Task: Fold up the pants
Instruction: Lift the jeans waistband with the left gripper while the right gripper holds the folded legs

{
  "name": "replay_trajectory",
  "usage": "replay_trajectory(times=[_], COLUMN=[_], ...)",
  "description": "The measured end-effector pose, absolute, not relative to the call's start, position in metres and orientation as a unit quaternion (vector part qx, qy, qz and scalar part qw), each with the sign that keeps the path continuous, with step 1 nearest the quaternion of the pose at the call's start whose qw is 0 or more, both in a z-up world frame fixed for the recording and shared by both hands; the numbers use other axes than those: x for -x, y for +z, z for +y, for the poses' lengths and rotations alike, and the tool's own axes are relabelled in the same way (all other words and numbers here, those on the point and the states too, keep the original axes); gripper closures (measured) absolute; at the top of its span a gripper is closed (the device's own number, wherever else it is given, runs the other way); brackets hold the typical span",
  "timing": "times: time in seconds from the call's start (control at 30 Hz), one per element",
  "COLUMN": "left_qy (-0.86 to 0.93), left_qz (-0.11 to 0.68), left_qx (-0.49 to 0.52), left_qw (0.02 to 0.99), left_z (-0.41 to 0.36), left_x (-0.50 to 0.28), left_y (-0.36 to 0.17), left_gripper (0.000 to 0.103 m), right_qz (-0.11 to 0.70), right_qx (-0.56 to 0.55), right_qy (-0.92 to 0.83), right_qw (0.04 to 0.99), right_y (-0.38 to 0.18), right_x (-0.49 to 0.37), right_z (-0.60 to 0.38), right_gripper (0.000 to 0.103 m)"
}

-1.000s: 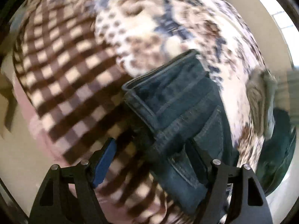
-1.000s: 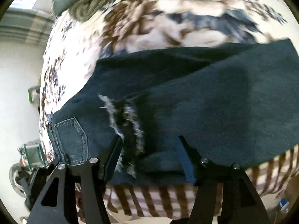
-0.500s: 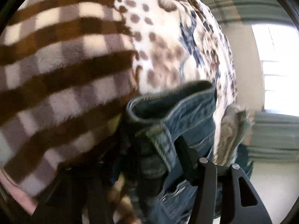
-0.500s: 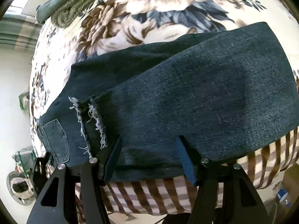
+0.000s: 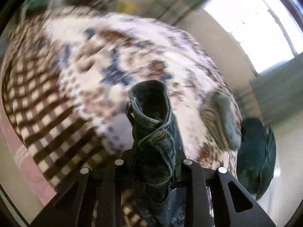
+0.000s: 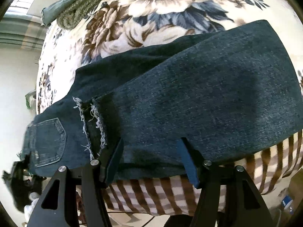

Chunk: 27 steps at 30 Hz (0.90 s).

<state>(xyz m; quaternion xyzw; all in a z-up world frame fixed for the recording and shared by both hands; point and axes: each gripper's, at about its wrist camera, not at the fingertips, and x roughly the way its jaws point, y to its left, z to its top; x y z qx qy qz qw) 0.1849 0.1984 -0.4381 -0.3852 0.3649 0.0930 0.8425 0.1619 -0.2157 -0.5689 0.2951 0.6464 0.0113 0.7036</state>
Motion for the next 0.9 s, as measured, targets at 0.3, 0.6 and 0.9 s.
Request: replay_trajectory(times=[0.3,0.6,0.9], left_qy=[0.015,-0.088,-0.157], left_qz=[0.348,0.404,0.494], left_qx=[0.241,0.166,0.074], left_qw=[0.906,0.895,0.852], left_z=[0.061,-0.116,-0.267], left_x=[-0.177,-0.188,-0.19], left_y=[-0.345,-0.353,-0.432], left_gripper=[0.082,0.082,0.082], right_qz=[0.629,0.606,0.595], right_qx=[-0.248,-0.272,-0.316], right_qy=[-0.024,-0.107,-0.18], right_qw=[0.736,0.74,0.716], right_y=[-0.533,-0.515,-0.545], right_x=[-0.151,-0.115,-0.079], right_z=[-0.287,-0.453,-0.568], right_gripper=[0.011,0.01,0.01])
